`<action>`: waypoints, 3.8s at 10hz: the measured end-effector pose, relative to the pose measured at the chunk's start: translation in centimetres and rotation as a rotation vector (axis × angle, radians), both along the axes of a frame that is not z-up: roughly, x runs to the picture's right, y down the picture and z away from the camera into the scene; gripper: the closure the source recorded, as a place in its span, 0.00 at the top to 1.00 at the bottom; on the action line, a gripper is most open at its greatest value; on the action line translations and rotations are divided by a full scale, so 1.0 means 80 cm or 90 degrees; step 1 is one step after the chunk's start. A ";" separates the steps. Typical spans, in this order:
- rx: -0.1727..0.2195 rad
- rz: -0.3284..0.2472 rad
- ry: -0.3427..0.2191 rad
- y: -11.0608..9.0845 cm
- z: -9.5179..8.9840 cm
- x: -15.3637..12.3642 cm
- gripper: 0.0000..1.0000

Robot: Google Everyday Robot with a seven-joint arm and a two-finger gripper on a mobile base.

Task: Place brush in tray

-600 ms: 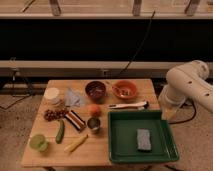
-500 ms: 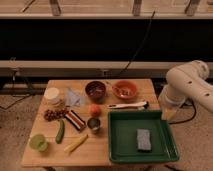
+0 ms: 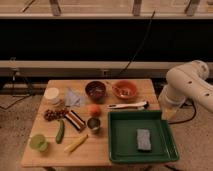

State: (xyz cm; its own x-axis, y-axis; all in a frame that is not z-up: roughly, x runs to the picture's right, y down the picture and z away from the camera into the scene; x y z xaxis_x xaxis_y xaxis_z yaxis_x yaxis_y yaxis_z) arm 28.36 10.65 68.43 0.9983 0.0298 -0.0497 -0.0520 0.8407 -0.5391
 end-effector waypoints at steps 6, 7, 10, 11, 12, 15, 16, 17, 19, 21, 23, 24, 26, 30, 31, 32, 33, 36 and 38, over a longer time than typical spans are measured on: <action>0.000 0.000 0.000 0.000 0.000 0.000 0.65; 0.000 0.000 0.000 0.000 0.000 0.000 0.65; 0.000 0.001 -0.001 -0.001 0.000 0.000 0.65; -0.004 -0.001 -0.011 -0.003 0.001 0.000 0.65; -0.009 -0.006 -0.021 -0.005 0.006 -0.001 0.65; -0.031 -0.020 -0.070 -0.030 0.061 -0.019 0.65; -0.036 -0.024 -0.089 -0.048 0.093 -0.030 0.65; -0.036 -0.026 -0.101 -0.060 0.113 -0.038 0.65; -0.032 -0.027 -0.123 -0.079 0.156 -0.053 0.65; -0.021 -0.025 -0.130 -0.083 0.195 -0.062 0.65; -0.022 -0.024 -0.123 -0.067 0.218 -0.059 0.65; -0.024 -0.023 -0.119 -0.061 0.224 -0.057 0.65; -0.031 -0.022 -0.108 -0.052 0.233 -0.052 0.65; -0.051 -0.028 -0.091 -0.038 0.245 -0.047 0.65; -0.060 -0.032 -0.088 -0.032 0.249 -0.047 0.65; -0.067 -0.035 -0.086 -0.026 0.252 -0.047 0.65; -0.076 -0.038 -0.084 -0.019 0.255 -0.047 0.65; -0.091 -0.043 -0.081 -0.007 0.262 -0.048 0.65; -0.100 -0.048 -0.078 0.001 0.268 -0.048 0.65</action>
State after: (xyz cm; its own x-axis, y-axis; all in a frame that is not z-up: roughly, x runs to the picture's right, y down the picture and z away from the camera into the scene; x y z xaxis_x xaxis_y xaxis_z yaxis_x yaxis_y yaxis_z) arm 24.54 10.73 89.83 0.9963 -0.0435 0.0738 0.0815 0.7451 -0.6619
